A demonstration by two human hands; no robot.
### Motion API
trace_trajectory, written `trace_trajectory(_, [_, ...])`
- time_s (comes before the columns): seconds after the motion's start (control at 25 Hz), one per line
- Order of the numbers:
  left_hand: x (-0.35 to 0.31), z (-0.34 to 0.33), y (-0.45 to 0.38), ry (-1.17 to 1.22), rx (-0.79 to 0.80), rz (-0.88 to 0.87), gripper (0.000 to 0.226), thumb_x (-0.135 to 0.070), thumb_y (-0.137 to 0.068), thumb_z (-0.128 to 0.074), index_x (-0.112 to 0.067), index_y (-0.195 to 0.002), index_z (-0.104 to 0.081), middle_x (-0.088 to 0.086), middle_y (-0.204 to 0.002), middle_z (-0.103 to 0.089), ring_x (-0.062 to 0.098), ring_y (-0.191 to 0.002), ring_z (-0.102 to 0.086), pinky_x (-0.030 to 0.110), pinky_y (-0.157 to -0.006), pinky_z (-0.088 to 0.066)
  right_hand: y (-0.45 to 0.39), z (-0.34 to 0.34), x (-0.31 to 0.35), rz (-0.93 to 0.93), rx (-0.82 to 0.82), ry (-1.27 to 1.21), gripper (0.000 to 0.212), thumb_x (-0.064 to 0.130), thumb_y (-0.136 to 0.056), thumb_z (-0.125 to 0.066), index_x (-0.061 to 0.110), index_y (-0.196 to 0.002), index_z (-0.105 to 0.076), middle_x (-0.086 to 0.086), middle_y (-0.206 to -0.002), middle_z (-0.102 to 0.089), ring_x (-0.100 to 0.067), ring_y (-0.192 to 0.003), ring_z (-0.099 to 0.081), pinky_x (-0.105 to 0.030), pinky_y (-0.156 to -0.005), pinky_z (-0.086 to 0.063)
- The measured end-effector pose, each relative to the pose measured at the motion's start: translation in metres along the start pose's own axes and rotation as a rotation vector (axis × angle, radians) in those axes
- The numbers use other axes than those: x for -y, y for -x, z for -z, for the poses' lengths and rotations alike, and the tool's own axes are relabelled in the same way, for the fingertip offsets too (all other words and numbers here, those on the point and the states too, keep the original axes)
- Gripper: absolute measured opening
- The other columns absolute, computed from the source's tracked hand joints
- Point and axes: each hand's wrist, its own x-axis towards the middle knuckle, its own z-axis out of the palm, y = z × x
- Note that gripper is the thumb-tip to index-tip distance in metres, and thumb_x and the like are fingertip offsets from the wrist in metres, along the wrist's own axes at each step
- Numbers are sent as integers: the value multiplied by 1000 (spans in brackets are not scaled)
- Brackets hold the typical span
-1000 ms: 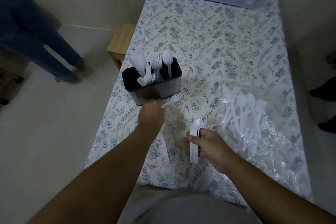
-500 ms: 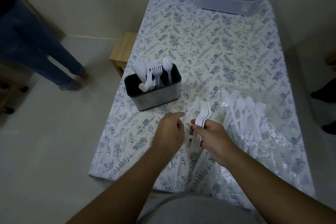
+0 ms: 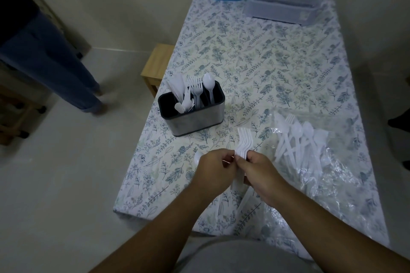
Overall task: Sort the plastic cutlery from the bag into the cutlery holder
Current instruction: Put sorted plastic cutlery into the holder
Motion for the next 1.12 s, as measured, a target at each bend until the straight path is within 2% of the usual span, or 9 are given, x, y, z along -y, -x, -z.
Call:
trace_trajectory(0.12, [1,-5,2,45,1,25,20,-19,-95,-61,-26,-104,-78,-11,-90,-75,1,-78,-70,22,-69,-59,0,1,1,-11,22,17,21,27,-103,-56,19,-89,-70,-11,-95,-77,-29,-94,-74,-54,-92,-58])
trace_trajectory(0.28, [-4,-5,6,53,-20,19,16,-28,-95,-64,-25,-90,-78,-10,-79,-75,0,-71,-71,23,-65,-59,-1,1,0,-65,60,-91,30,33,-104,-48,15,-103,-71,-12,-99,-78,-27,-96,-76,-50,-93,-59])
trace_trajectory(0.44, [-6,-5,7,85,-93,72,11,-22,-90,-69,-22,-82,-77,-9,-75,-74,3,-68,-71,22,-57,-58,1,-1,3,-136,56,-283,31,22,-100,-42,8,-87,-67,-11,-77,-70,-23,-78,-67,-44,-79,-58])
trace_trajectory(0.64, [-6,2,6,137,-60,81,12,-19,-87,-72,-30,-84,-76,-12,-79,-75,1,-73,-71,25,-67,-61,1,-2,1,-51,115,-189,32,19,-99,-43,-6,-99,-63,-32,-115,-68,-36,-104,-71,-57,-98,-54])
trace_trajectory(0.8, [-13,15,7,184,-92,33,27,-19,-87,-77,-43,-96,-69,-20,-79,-70,-10,-75,-68,7,-62,-51,-1,-1,4,68,134,-114,28,21,-104,-49,-2,-102,-65,-32,-117,-66,-43,-110,-68,-64,-100,-51])
trace_trajectory(0.88, [-18,24,3,120,-158,-18,24,-20,-88,-75,-31,-109,-71,-21,-84,-70,-11,-82,-67,7,-70,-52,0,-3,16,153,98,6,25,23,-103,-52,8,-97,-70,-24,-107,-70,-39,-103,-70,-60,-98,-53])
trace_trajectory(0.96, [-26,35,-3,52,-214,-101,26,-18,-90,-72,-27,-115,-72,-16,-91,-74,-7,-87,-68,14,-78,-57,5,-9,43,260,36,139,23,17,-103,-53,16,-94,-73,-9,-98,-72,-26,-96,-70,-46,-95,-56])
trace_trajectory(1.04, [-39,54,-12,19,-250,-180,25,-14,-91,-70,-27,-112,-72,-14,-91,-75,-5,-86,-69,18,-78,-58,11,-15,78,372,-11,205,20,14,-102,-56,19,-103,-75,-2,-101,-72,-19,-97,-69,-30,-88,-55])
trace_trajectory(1.12, [-57,76,-26,-24,-307,-233,19,-11,-90,-69,-25,-103,-73,-13,-83,-74,-6,-79,-68,15,-71,-56,12,-18,113,477,-33,189,19,14,-101,-59,25,-105,-75,-2,-102,-75,-19,-97,-71,-32,-87,-57])
